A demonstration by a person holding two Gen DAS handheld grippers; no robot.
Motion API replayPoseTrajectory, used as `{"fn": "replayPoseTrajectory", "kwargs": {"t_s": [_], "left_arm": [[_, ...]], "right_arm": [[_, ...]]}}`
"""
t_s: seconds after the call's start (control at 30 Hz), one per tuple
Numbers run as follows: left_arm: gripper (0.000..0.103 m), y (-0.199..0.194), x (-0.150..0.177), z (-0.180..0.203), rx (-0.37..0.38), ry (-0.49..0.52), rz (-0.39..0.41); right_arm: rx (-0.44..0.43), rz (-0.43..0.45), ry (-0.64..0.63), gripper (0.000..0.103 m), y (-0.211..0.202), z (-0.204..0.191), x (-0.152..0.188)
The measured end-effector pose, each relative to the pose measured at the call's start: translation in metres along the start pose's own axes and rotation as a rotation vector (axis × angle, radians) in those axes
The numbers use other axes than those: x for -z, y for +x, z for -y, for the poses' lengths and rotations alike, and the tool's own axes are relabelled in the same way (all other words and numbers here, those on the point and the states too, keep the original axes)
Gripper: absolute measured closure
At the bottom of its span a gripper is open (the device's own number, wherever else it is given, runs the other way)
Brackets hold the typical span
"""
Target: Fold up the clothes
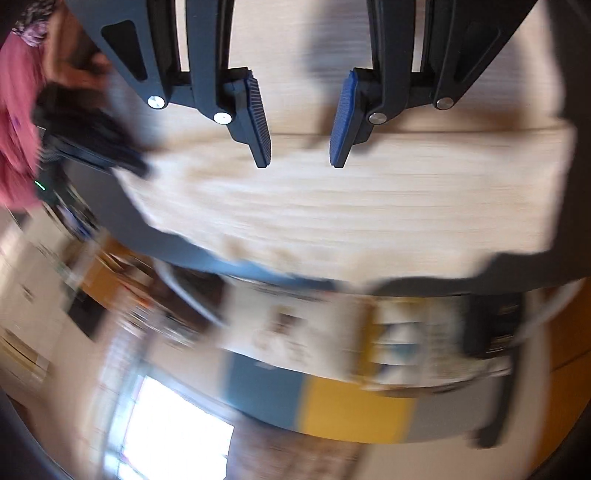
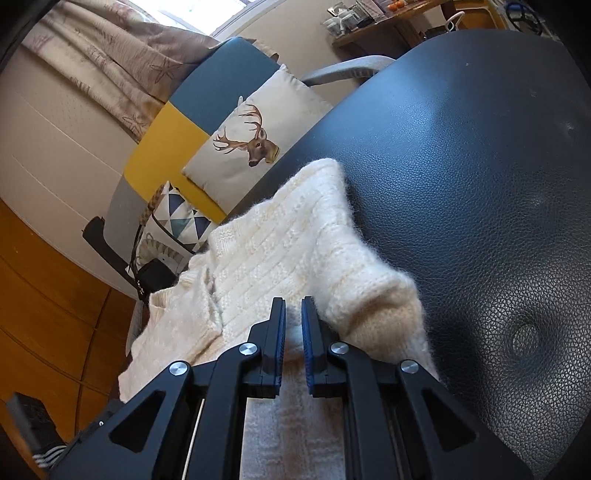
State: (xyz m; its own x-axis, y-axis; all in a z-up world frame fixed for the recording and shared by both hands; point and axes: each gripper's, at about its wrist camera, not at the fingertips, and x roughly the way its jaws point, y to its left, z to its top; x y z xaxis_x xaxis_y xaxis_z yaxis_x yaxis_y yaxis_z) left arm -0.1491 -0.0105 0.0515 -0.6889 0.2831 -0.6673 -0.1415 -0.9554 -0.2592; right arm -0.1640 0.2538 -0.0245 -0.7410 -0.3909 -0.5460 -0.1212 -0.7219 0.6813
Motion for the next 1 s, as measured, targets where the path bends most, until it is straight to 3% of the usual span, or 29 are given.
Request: {"fn": "replayPoseTrajectory", "kwargs": {"t_s": [0.17,0.3,0.4,0.67,0.77,1.0], "left_arm": [[0.071,0.059,-0.005,0.070,0.104,0.066,-0.107],[0.071,0.092,-0.006,0.066,0.117,-0.025,-0.164],[0.073,0.088,-0.003,0.052,0.143,-0.049,-0.144],[0.078,0.061,0.006,0.014,0.117,-0.069,-0.132],[0.078,0.053,0.012,0.006,0.050,-0.017,-0.142],[0.077,-0.015,0.042,-0.050,0.016,-0.204,-0.086]], "right_arm": [[0.000,0.005,-0.007,0.095,-0.002,0.000,0.002],[-0.016,0.007,0.001,0.094,-0.002,0.002,0.002],[-0.025,0.010,0.005,0.095,-0.003,0.003,0.003],[-0.026,0.013,0.003,0.095,-0.003,0.002,0.004],[-0.024,0.012,0.002,0.095,-0.003,0.002,0.003],[-0.020,0.014,-0.002,0.095,-0.002,0.002,0.003]]}}
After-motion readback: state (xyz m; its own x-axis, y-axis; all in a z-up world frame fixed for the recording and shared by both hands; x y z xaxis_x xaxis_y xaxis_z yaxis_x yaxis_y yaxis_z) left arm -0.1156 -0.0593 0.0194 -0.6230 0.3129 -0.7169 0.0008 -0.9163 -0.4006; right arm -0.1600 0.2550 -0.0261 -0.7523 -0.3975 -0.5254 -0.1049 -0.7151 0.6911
